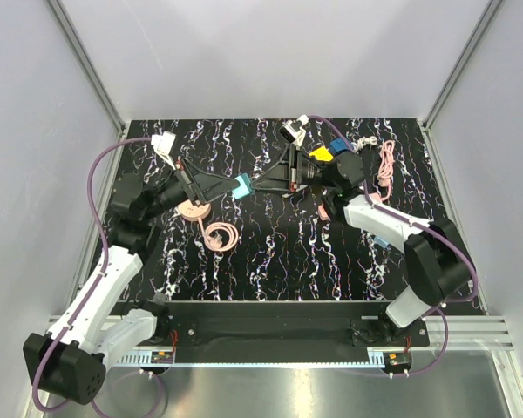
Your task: Insert the plug
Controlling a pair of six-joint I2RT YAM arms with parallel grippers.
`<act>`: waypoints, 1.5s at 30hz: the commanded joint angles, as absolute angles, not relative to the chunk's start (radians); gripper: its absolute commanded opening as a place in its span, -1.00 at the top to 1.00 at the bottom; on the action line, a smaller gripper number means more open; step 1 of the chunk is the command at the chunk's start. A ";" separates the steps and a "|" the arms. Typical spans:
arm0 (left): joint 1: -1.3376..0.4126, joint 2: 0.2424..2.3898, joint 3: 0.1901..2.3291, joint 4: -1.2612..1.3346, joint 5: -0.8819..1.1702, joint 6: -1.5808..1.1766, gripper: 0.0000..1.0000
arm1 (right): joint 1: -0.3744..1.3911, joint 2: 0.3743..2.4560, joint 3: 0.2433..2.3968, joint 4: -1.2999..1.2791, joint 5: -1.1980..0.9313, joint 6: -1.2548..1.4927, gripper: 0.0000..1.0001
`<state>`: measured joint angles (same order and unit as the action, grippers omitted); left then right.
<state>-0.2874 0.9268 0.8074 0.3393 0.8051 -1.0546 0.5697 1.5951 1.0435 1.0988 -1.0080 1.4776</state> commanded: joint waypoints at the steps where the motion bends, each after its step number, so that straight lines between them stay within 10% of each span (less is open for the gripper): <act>1: -0.302 0.913 0.798 0.433 0.841 -1.095 0.13 | 0.581 1.608 1.046 1.177 -0.968 1.480 1.00; 6: -0.301 0.905 0.779 0.446 0.822 -1.129 -0.01 | 0.581 1.626 1.043 1.222 -0.956 1.500 1.00; 13: -0.302 0.905 0.776 0.470 0.828 -1.143 1.00 | 0.583 1.644 1.037 1.226 -0.965 1.514 0.89; 18: -0.282 0.911 0.917 0.137 0.801 -0.907 1.00 | 0.575 1.632 1.008 1.149 -0.988 1.474 -0.44; 22: -0.227 0.937 1.075 -0.225 0.758 -0.639 1.00 | 0.549 1.572 0.948 1.025 -0.999 1.370 -0.99; 29: -0.196 1.188 1.454 -1.019 0.279 -0.034 1.00 | 0.528 1.421 0.940 0.440 -0.962 1.014 -0.99; 45: -0.170 1.819 1.793 -1.281 -0.104 0.118 1.00 | 0.526 1.420 0.925 0.221 -1.000 0.807 -0.99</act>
<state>-0.1741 1.7515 1.6947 -1.2175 -0.0395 0.0711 0.5278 1.4170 0.9260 0.2348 -0.9688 0.8555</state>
